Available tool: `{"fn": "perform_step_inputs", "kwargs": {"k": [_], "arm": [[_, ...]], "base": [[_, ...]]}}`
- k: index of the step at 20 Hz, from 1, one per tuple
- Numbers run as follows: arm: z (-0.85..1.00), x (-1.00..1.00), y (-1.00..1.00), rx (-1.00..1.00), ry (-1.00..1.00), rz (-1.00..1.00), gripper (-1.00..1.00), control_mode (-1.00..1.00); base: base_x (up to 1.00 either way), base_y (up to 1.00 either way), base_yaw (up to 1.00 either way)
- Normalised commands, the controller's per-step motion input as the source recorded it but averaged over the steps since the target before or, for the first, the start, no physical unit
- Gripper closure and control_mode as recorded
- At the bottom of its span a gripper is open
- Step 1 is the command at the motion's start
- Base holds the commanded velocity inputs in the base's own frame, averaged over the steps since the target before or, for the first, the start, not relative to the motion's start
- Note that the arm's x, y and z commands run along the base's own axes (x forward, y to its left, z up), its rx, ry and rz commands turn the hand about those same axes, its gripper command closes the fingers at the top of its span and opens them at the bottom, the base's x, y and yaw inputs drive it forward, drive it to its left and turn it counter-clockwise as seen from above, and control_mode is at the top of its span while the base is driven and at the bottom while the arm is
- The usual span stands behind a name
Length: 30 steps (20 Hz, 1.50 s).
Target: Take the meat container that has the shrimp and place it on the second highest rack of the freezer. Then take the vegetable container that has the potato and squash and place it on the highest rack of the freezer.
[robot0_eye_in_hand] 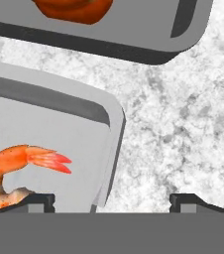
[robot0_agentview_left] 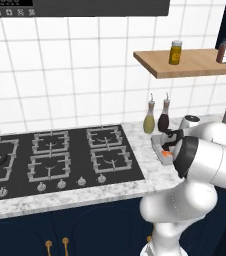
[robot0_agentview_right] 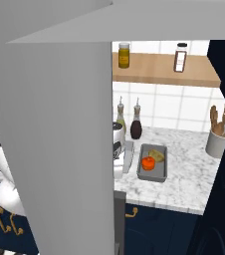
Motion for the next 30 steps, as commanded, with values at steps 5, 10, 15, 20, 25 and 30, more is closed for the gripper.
{"fn": "perform_step_inputs", "kwargs": {"k": [5,10,15,20,25,30], "arm": [[0.0,0.0,0.0,0.0,0.0,0.0,1.0,-1.0],[0.4,-0.31,0.01,0.0,-0.08,0.0,1.0,-1.0],[0.93,-0.51,0.0,0.0,-0.16,0.0,1.0,-1.0],[0.9,-0.16,0.12,0.0,-0.02,-0.08,1.0,-1.0],[0.58,-0.18,0.51,0.0,-0.03,-0.28,1.0,-1.0],[0.76,-0.5,0.22,0.01,-0.01,-0.06,1.0,-1.0]], "base": [[0.0,0.0,0.0],[0.0,0.0,0.0],[0.0,0.0,0.0],[0.0,0.0,0.0],[0.0,0.0,0.0],[0.0,0.0,0.0]]}}
